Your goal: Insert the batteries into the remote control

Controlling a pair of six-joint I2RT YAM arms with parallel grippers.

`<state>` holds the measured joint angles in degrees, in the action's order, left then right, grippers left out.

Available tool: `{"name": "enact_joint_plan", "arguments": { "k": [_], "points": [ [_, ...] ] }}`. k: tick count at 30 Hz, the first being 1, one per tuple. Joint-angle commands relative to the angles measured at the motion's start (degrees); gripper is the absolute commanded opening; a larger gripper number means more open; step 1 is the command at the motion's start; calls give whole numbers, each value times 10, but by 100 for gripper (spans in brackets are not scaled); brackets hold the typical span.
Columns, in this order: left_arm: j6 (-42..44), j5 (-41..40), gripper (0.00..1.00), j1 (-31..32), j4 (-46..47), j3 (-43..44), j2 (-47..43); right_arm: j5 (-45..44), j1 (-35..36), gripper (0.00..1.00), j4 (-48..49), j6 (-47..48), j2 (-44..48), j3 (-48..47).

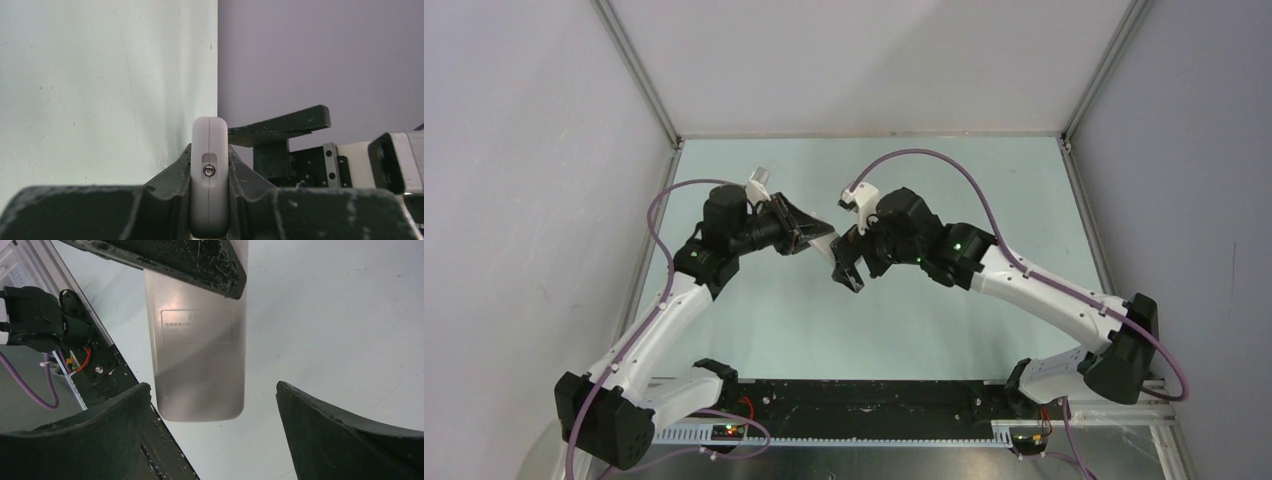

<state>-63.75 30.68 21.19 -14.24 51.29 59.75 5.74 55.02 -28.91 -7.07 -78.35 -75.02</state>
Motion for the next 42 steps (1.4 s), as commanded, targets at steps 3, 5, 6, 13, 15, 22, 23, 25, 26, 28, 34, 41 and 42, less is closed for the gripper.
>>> {"name": "enact_joint_plan", "arguments": {
  "k": [3, 5, 6, 13, 15, 22, 23, 25, 26, 28, 34, 41, 42],
  "points": [
    [22, 20, 0, 8, 12, 1, -14, 29, 3, 99, 0, 19, -34, -48],
    [25, 24, 3, 8, 11, 2, -14, 33, 1, 96, 6, 14, -41, -48],
    [27, 26, 4, 9, 11, 2, -14, 39, 0, 91, 9, 11, -42, -48],
    [36, 23, 25, 8, 11, 8, -17, 93, -21, 53, 51, -24, -31, -41],
    [45, 20, 40, 8, 11, 13, -19, 102, -25, 45, 66, -34, -22, -34],
    [91, -23, 83, 8, 13, 44, -56, 226, -80, 38, 151, -158, 9, -2],
    [106, -38, 87, 8, 14, 49, -68, 270, -90, 38, 171, -182, 13, 7],
    [131, -58, 90, 8, 20, 60, -86, 334, -117, 39, 246, -289, 20, 34],
    [138, -64, 91, 8, 33, 66, -91, 352, -128, 39, 293, -313, 20, 43],
    [150, -70, 94, 8, 82, 60, -107, 389, -135, 39, 350, -372, 16, 47],
    [133, -64, 97, 8, 179, 35, -112, 439, -132, 39, 524, -541, -3, 64],
    [137, -61, 100, 13, 192, 39, -111, 453, -114, 39, 651, -652, -30, 70],
    [136, -56, 100, 14, 199, 42, -109, 453, -109, 39, 653, -654, -31, 70]
  ]
}}
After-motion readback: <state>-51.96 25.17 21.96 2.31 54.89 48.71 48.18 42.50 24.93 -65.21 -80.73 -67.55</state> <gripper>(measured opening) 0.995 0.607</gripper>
